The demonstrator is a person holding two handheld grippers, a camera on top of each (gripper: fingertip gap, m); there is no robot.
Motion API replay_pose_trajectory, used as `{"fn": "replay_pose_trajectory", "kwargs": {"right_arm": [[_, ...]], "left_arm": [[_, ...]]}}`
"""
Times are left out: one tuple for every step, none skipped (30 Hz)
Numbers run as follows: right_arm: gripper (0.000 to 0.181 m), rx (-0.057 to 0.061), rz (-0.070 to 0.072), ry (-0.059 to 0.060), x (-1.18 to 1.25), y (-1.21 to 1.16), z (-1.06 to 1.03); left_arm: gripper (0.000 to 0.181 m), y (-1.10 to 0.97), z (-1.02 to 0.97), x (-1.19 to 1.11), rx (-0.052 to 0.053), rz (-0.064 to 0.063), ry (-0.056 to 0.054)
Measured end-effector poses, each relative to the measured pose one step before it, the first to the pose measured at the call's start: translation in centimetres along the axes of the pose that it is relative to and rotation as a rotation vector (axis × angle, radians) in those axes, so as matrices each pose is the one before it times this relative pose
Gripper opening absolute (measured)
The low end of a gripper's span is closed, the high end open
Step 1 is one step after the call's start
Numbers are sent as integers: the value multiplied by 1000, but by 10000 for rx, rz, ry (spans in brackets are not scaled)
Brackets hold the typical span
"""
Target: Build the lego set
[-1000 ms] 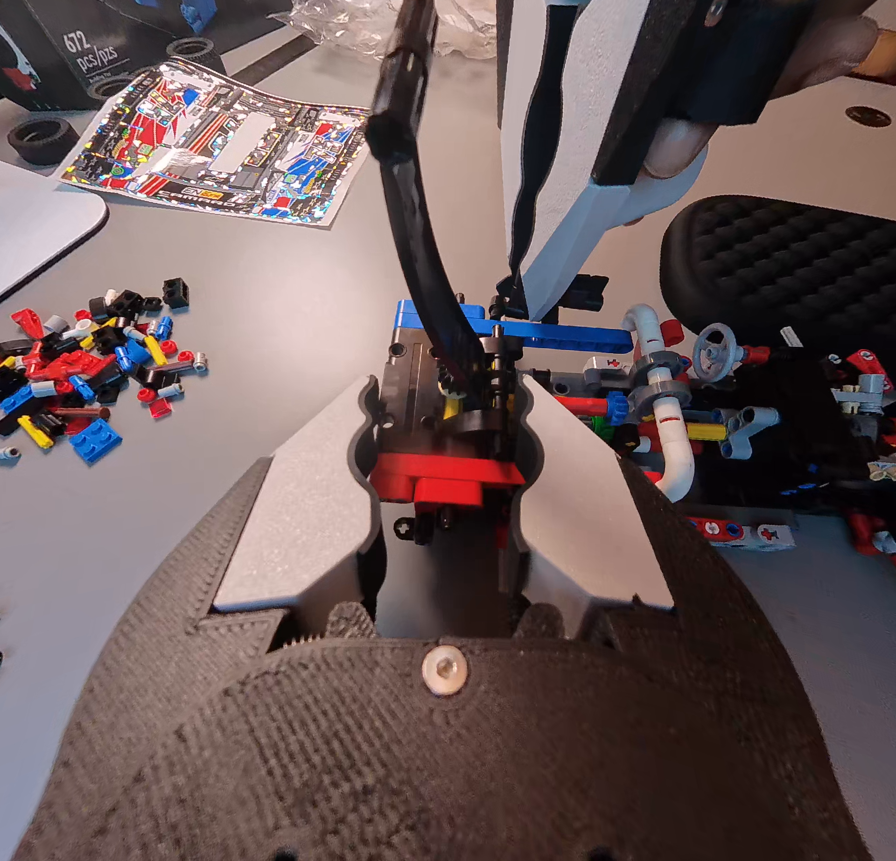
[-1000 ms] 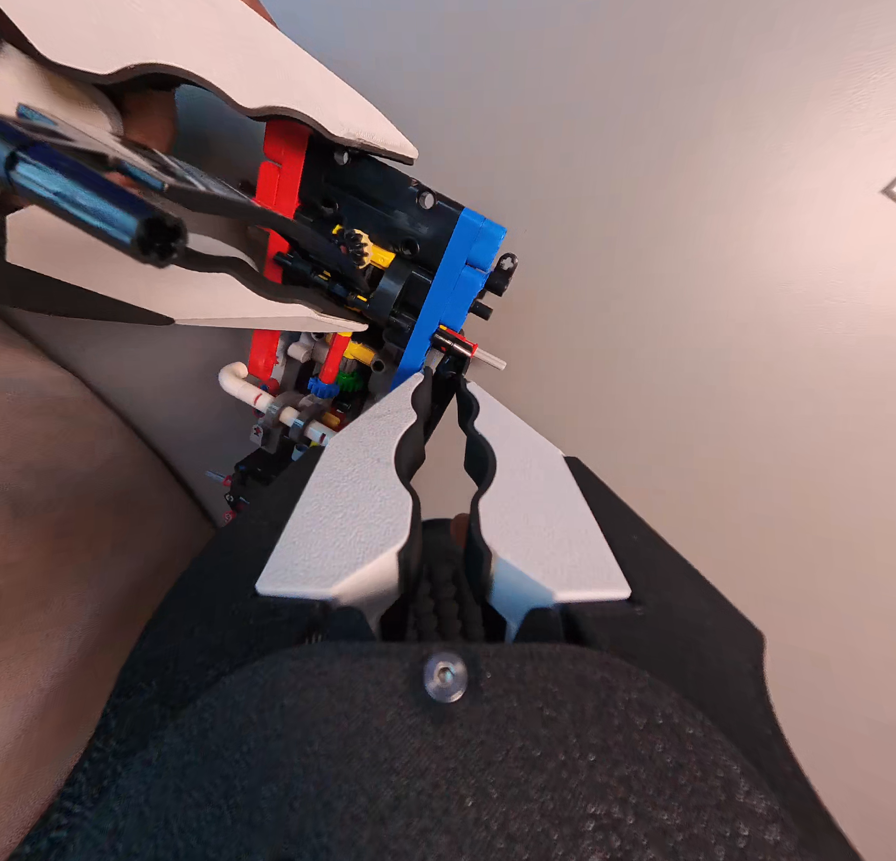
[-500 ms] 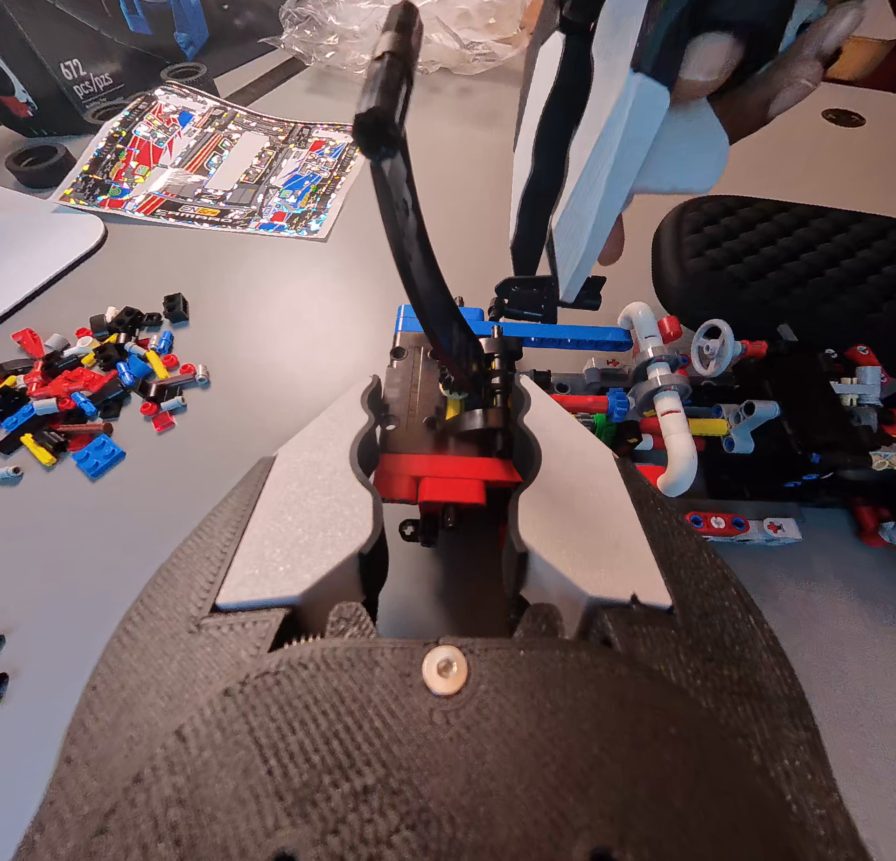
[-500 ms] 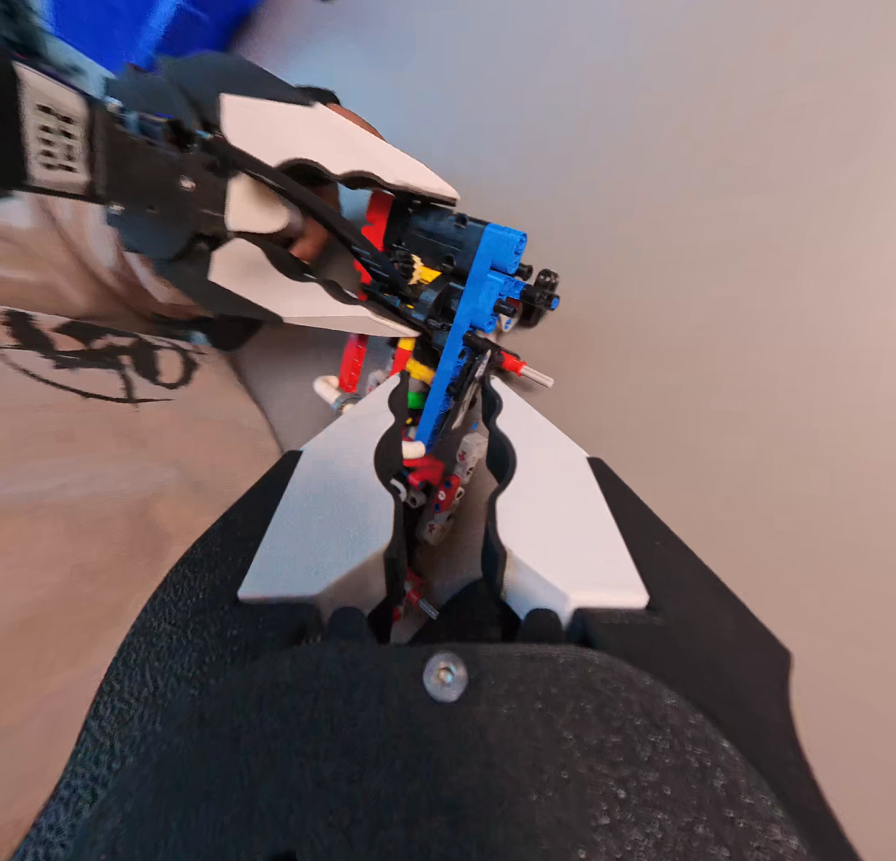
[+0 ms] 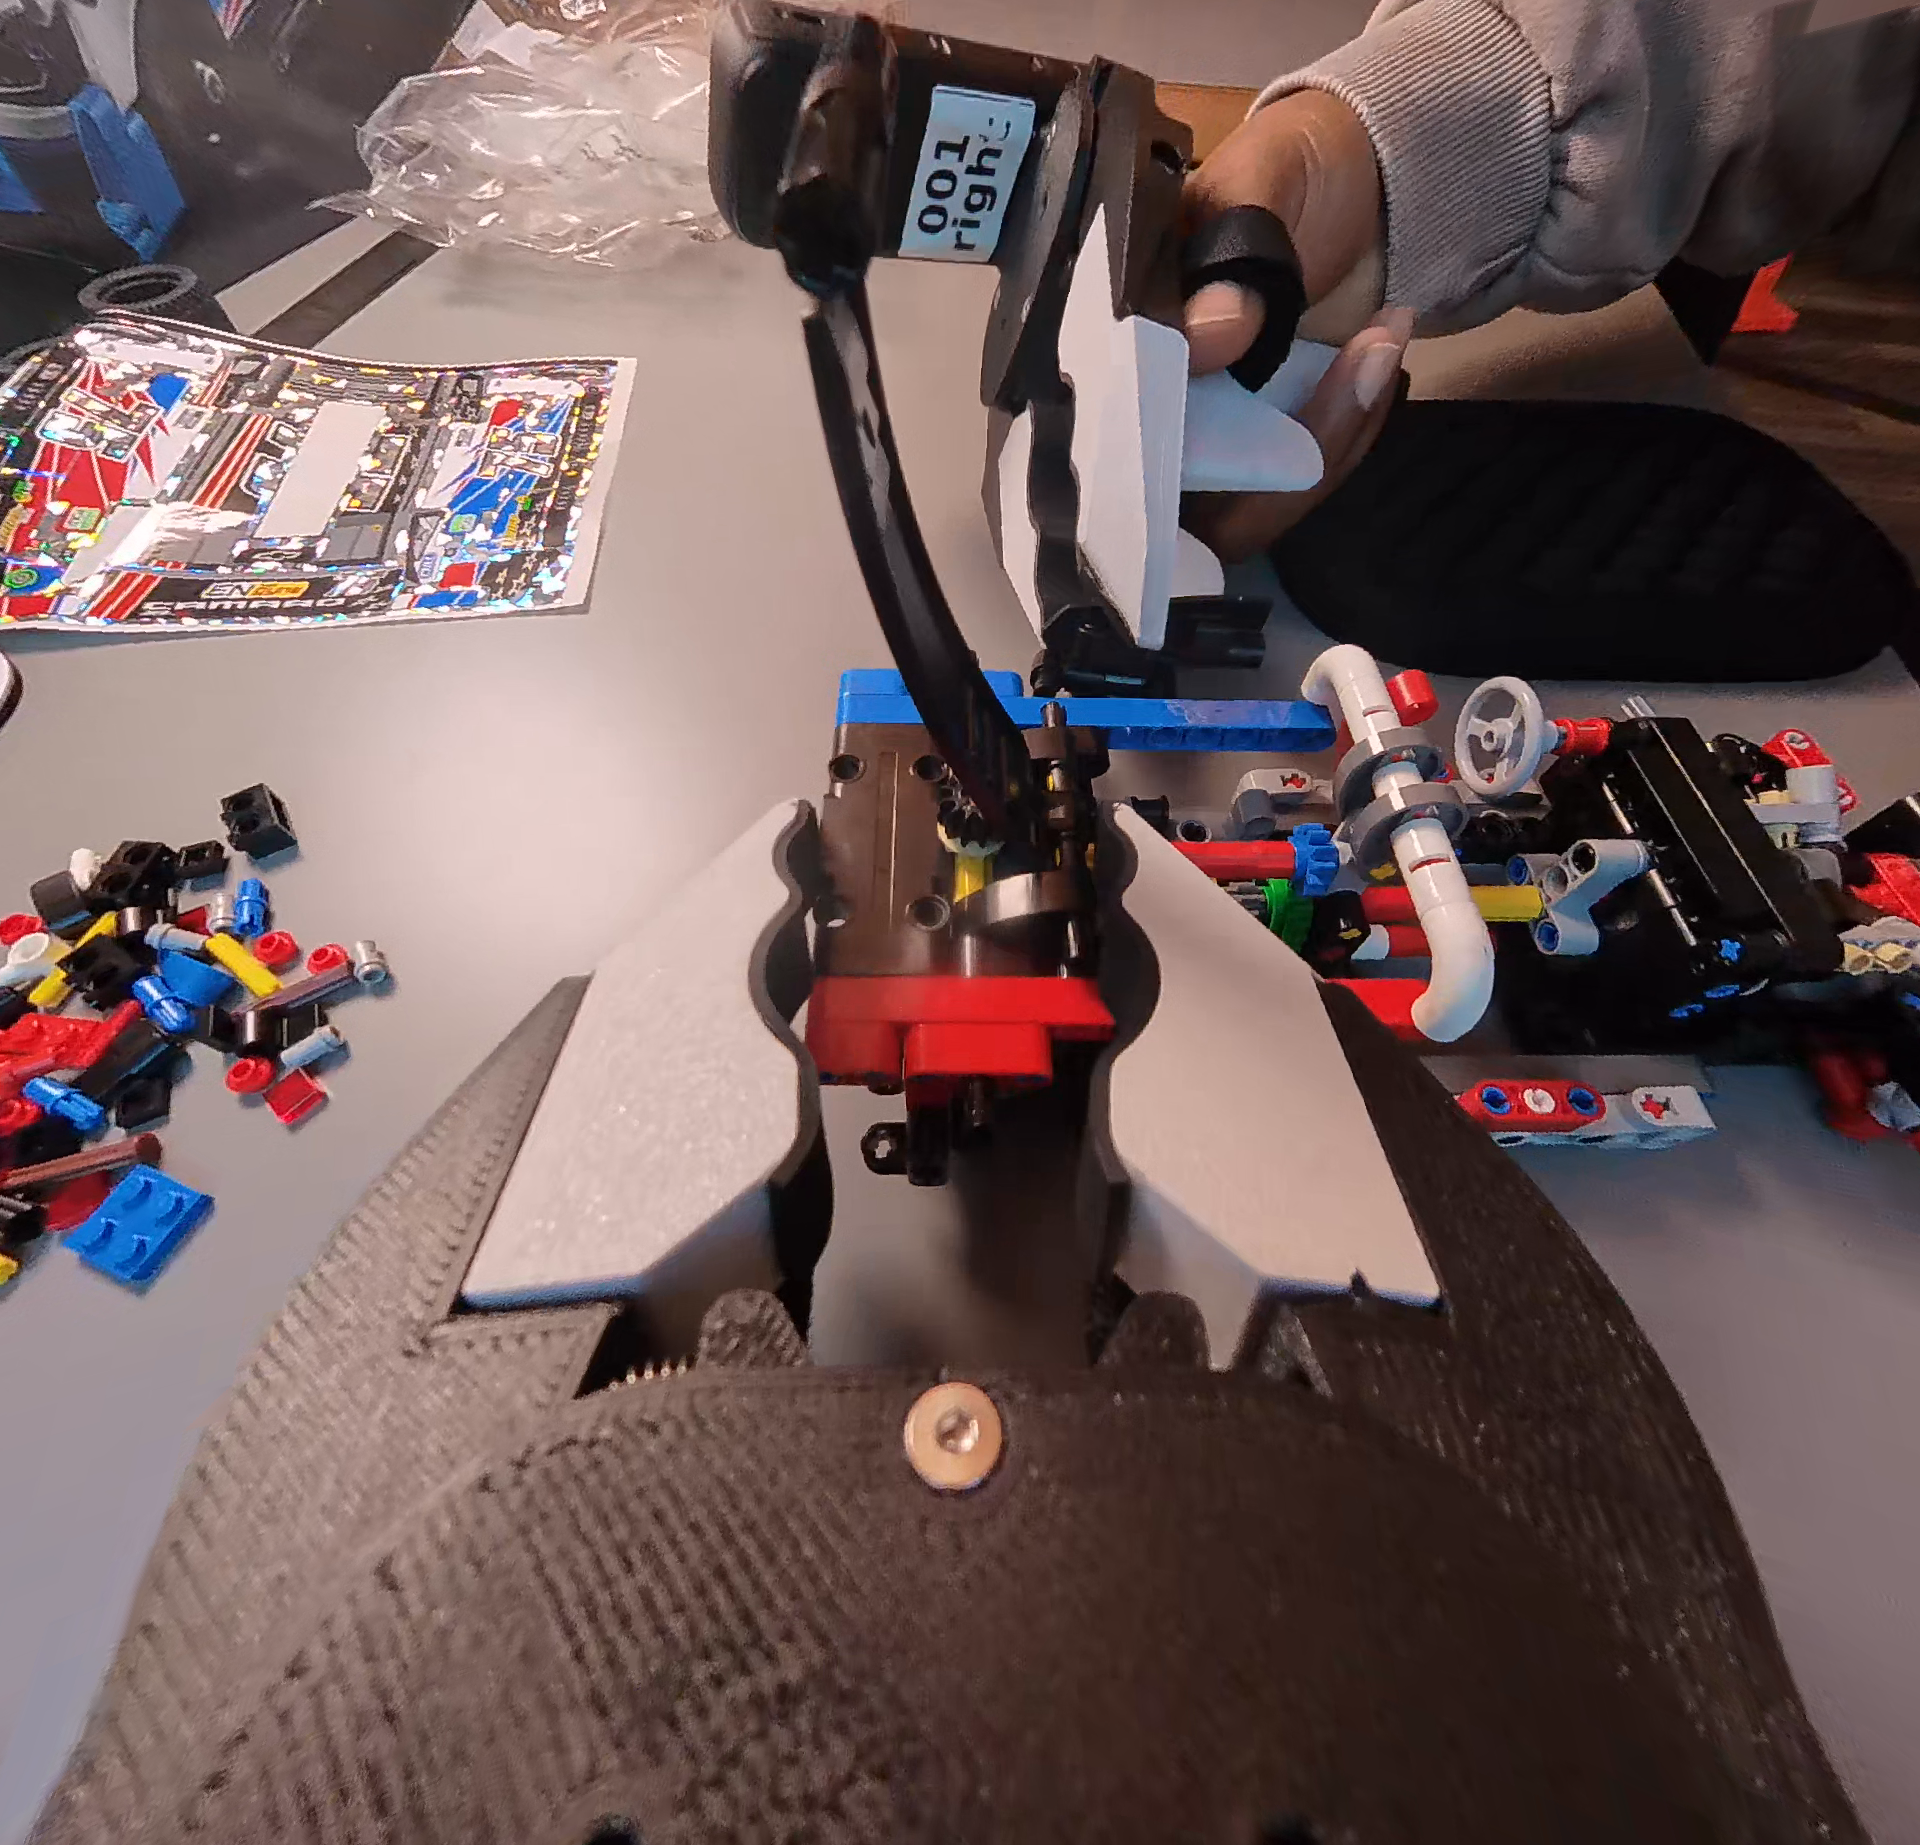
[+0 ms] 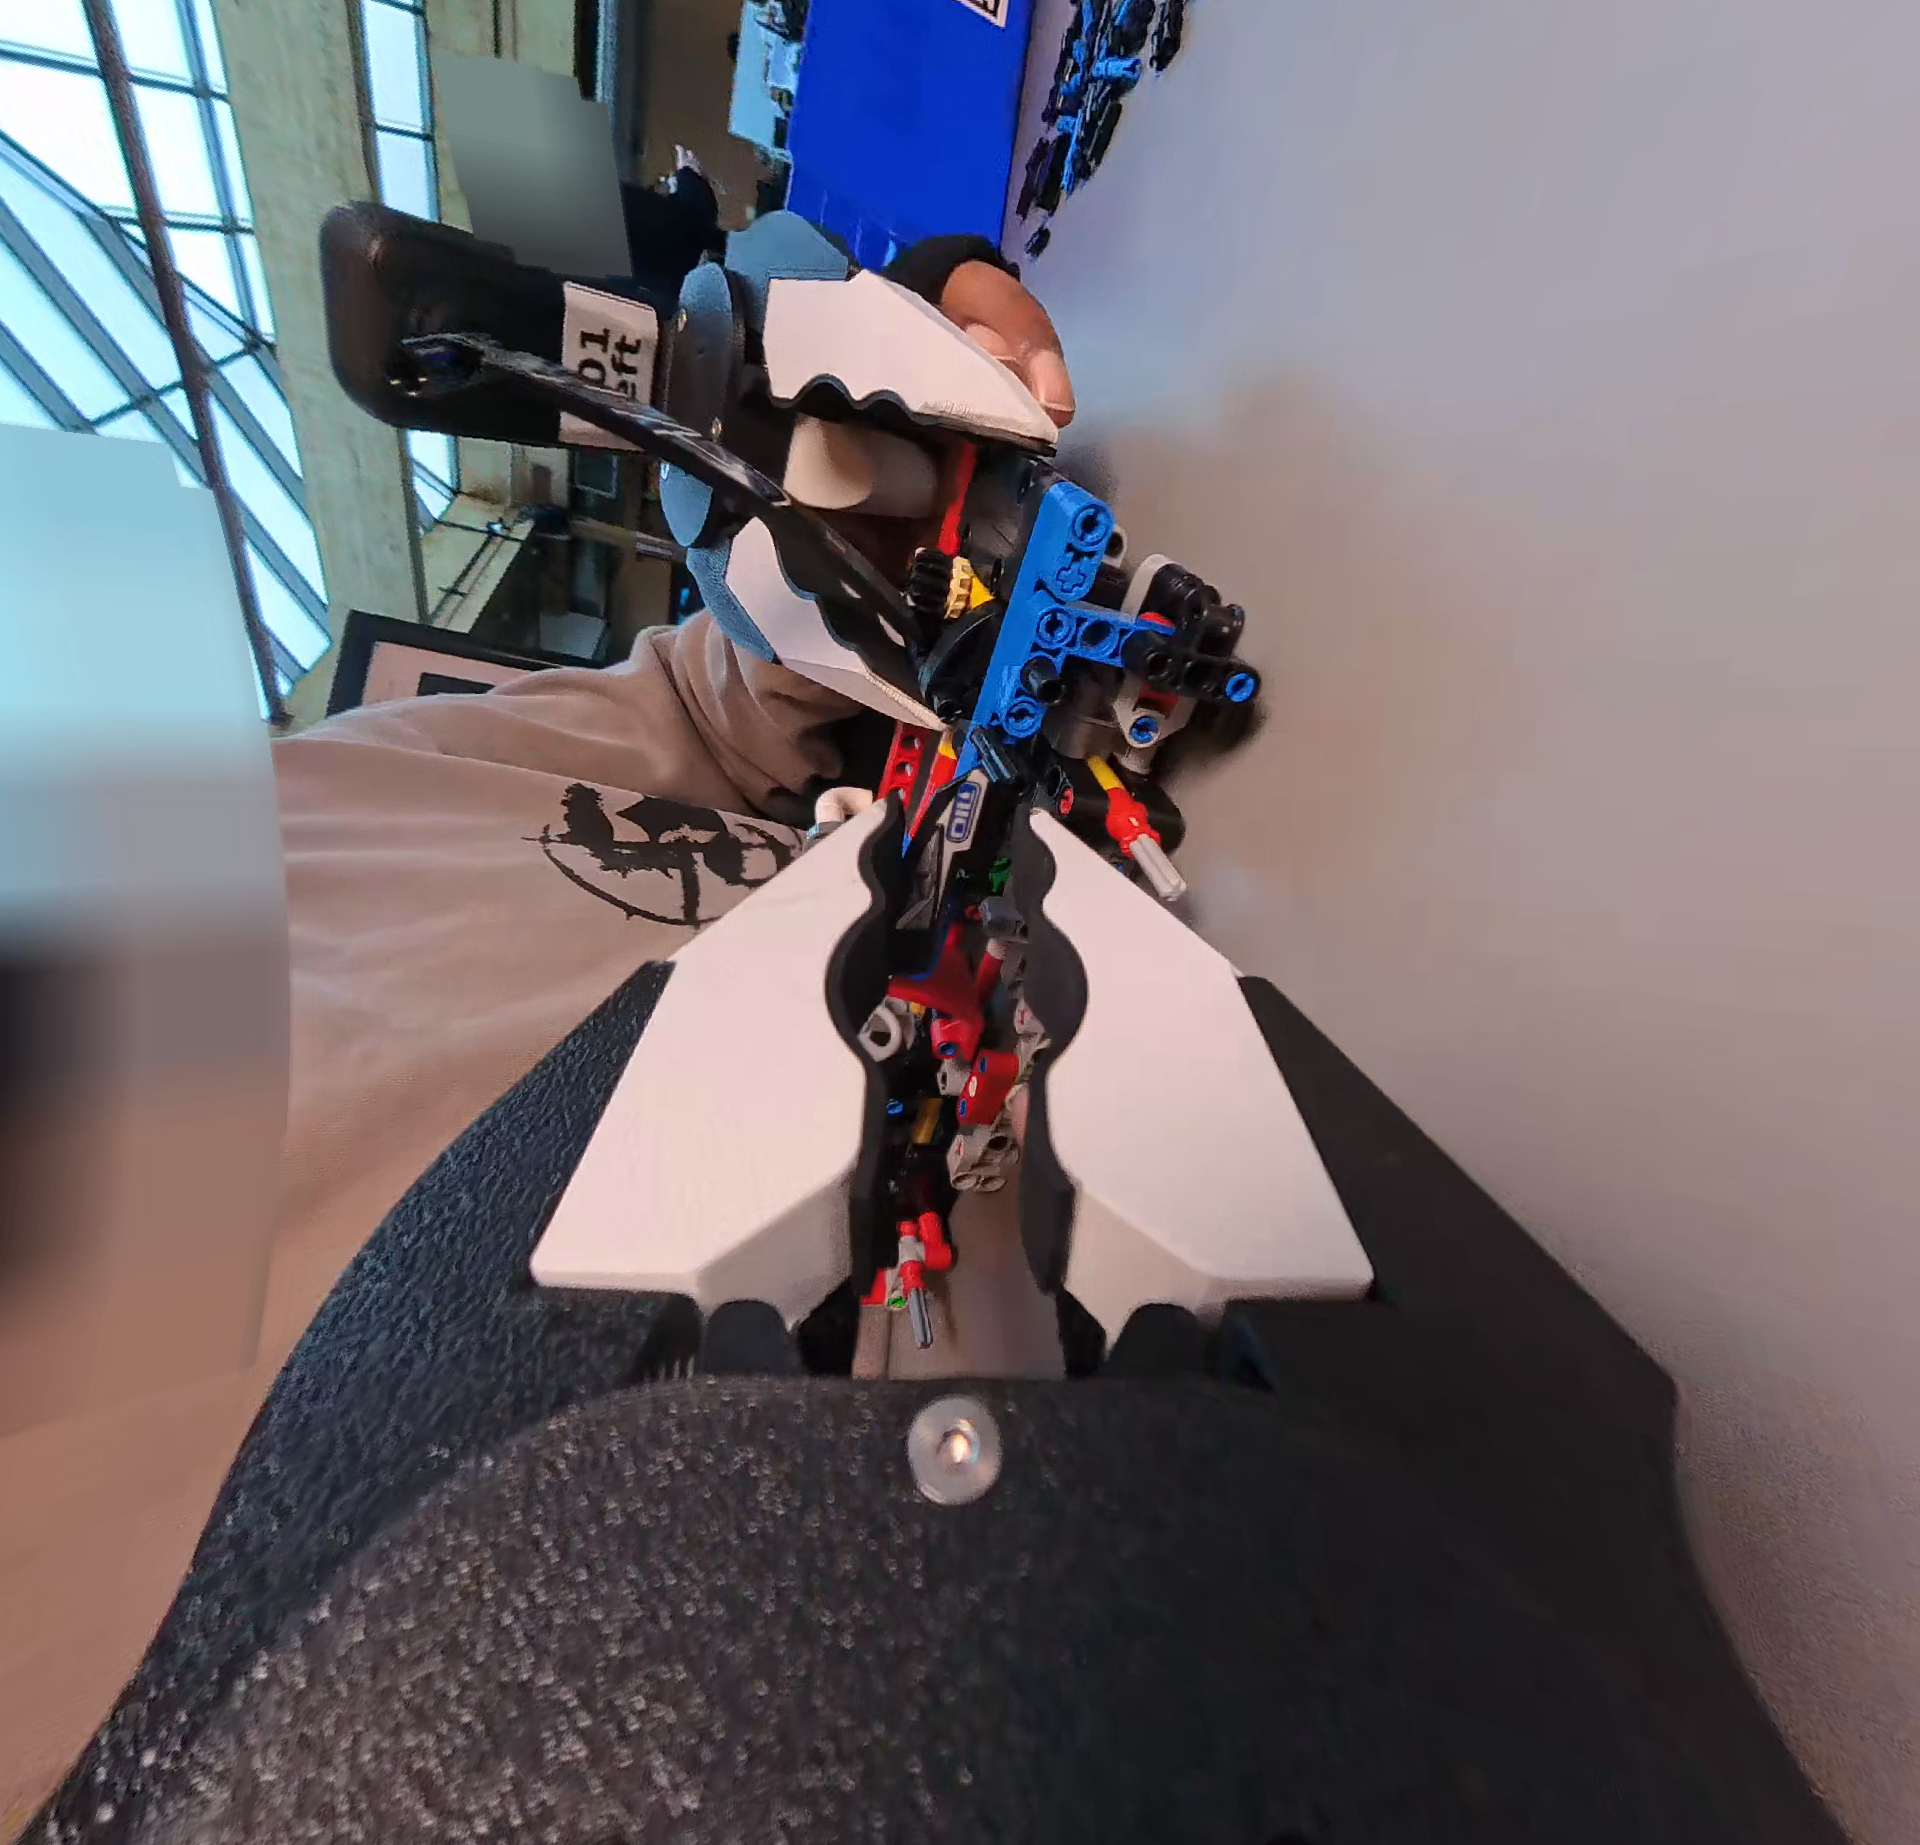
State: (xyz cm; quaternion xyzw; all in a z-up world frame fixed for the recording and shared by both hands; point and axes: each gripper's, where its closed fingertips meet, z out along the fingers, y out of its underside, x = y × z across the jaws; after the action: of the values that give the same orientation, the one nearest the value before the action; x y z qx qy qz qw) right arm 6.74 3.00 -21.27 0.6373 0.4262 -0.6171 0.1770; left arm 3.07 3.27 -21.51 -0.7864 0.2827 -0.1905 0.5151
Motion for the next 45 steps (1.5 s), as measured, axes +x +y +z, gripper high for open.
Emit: {"fn": "replay_pose_trajectory", "kwargs": {"right_arm": [[18,6,144,-137,-20,3,-50],[18,25,70,-95,-21,-37,-49],[18,16,46,-27,53,-54,-36],[18,43,82,8,103,-106,-23],[19,53,86,-30,9,-141,-15],[19,29,54,-16,-2,-107,-38],[17,57,32,70,116,-143,-42],[15,49,64,59,96,-137,-23],[15,13,101,40,38,-79,39],[14,-48,-6,82,34,33,30],[14,-90,-74,150,39,63,-19],[14,-79,-40,191,36,21,-10],[14,-59,16,245,114,46,27],[13,-78,89,208,95,101,67],[13,-152,113,169,82,211,49],[13,-143,90,205,55,136,-23],[12,-139,-31,369,169,53,-68],[12,-151,-72,344,65,45,-45],[12,-141,-84,291,-29,9,-29],[12,-108,-148,190,-138,-27,3],[12,-98,-52,59,-187,-34,24],[12,-116,4,44,-13,30,20],[12,-85,40,4,23,23,36],[12,-50,-19,-3,1,-11,43],[12,-30,-44,-26,-23,-6,14],[12,-5,-14,-31,1,-1,24],[12,12,4,-39,18,3,30],[12,23,-6,-18,11,-10,35],[12,0,-44,25,2,1,14],[12,-31,-83,64,20,6,3],[11,-59,-55,97,27,0,24],[11,-68,-88,116,42,-5,44],[10,-40,-22,107,80,-22,86],[9,-16,49,76,130,19,142],[9,16,105,-59,-17,-28,16],[9,31,30,-4,-6,-17,-9],[9,75,-101,87,-2,-17,-17],[10,111,-148,122,-4,-28,-14],[11,142,-57,76,-30,-35,-32],[15,185,57,-36,-145,-37,-85],[22,217,89,-93,-234,-58,-151],[25,207,-26,56,-24,-11,-237],[26,214,-95,177,172,25,-319],[25,298,-76,162,178,-82,-370],[22,305,-32,-1,-30,-92,-381]], "left_arm": [[51,0,1,57,0,46,8],[51,-3,11,72,-1,63,6],[51,3,-8,37,0,51,-18],[51,-10,-7,22,2,27,-11],[51,-6,5,47,3,31,14],[51,1,0,73,-1,35,24],[51,-8,19,81,-2,38,25],[51,-2,3,51,0,22,12],[50,5,-17,-9,2,-8,-4],[50,7,-16,-15,1,-22,5],[51,-4,9,27,-1,25,1],[50,-1,-4,42,2,37,-2],[50,-4,-5,33,5,11,15],[50,2,-9,85,1,34,43],[50,-5,2,122,2,53,48],[50,5,-1,61,-6,2,9],[50,5,-3,-1,-3,-17,-20],[50,0,-3,12,0,8,-17],[50,0,-7,8,2,11,-14],[50,-14,-3,24,3,3,9],[50,1,-15,34,5,-11,25],[50,6,-13,26,0,-16,11],[50,7,-10,9,-3,9,-4],[50,3,-13,9,2,0,-3],[50,10,-25,-2,1,-22,-1],[50,8,-16,3,-1,3,-15],[50,4,-10,6,-1,11,-25],[50,2,-9,10,1,8,-24],[50,3,-8,-3,0,-1,-18],[50,-5,9,5,-1,1,-26],[50,-8,-14,6,1,16,-33],[50,1,-2,4,-1,-9,-12],[50,-3,13,1,-2,-37,-8],[50,-7,3,9,-5,-20,-24],[50,14,-9,5,-1,-7,-45],[50,12,-21,-5,-4,-4,-45],[50,4,-3,-2,-3,-23,-23],[50,0,2,-12,0,-26,-2],[50,1,7,-25,-3,-38,-13],[50,-1,12,-36,-3,-35,-34],[50,-2,7,-16,-2,-8,-47],[50,3,-7,-14,-1,-6,-53],[50,6,-6,-30,-4,-30,-56],[50,4,-6,-17,-2,-20,-52],[50,6,-6,-22,-4,-20,-46]]}}
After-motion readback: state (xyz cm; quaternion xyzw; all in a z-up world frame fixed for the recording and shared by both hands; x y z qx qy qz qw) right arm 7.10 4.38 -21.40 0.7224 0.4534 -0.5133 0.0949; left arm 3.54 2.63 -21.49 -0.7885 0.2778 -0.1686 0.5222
